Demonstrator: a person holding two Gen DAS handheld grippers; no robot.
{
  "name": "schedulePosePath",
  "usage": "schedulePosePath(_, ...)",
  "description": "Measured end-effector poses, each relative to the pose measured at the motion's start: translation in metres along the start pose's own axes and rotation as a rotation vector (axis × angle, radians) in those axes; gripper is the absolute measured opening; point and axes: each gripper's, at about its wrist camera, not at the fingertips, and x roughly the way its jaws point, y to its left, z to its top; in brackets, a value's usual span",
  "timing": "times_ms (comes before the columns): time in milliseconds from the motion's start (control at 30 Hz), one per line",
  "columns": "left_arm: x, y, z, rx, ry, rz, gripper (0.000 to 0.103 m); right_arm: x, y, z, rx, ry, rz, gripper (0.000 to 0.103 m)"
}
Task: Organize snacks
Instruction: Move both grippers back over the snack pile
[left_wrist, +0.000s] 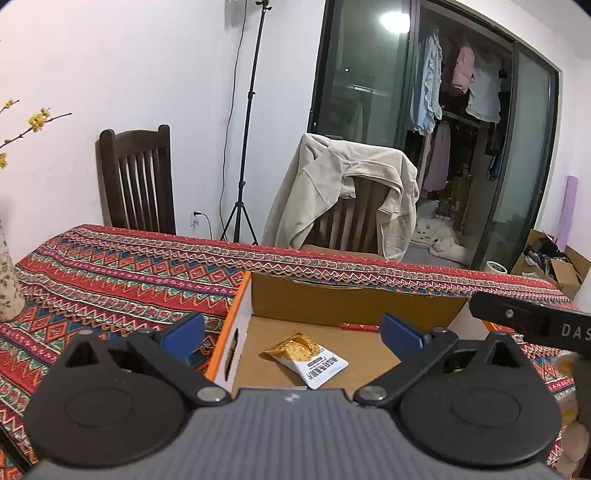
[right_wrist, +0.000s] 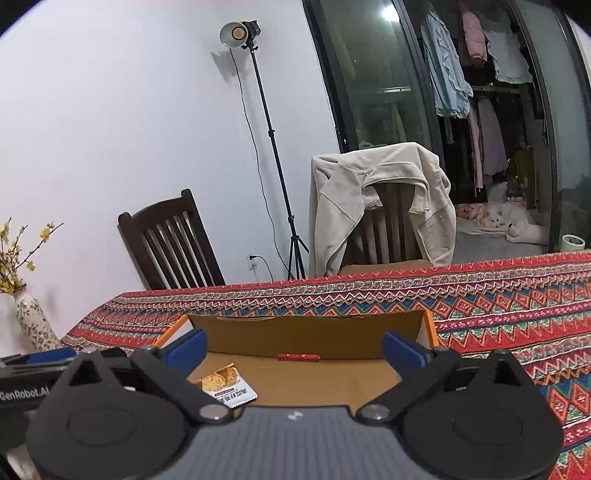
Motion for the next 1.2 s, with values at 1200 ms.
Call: schedulePosePath(1200,-0.173,0.052,-0.109,0.028,0.056,-0.003,0.103,-0.16,0.047,-0.142,-0.093,0.195,-0.057,0.103)
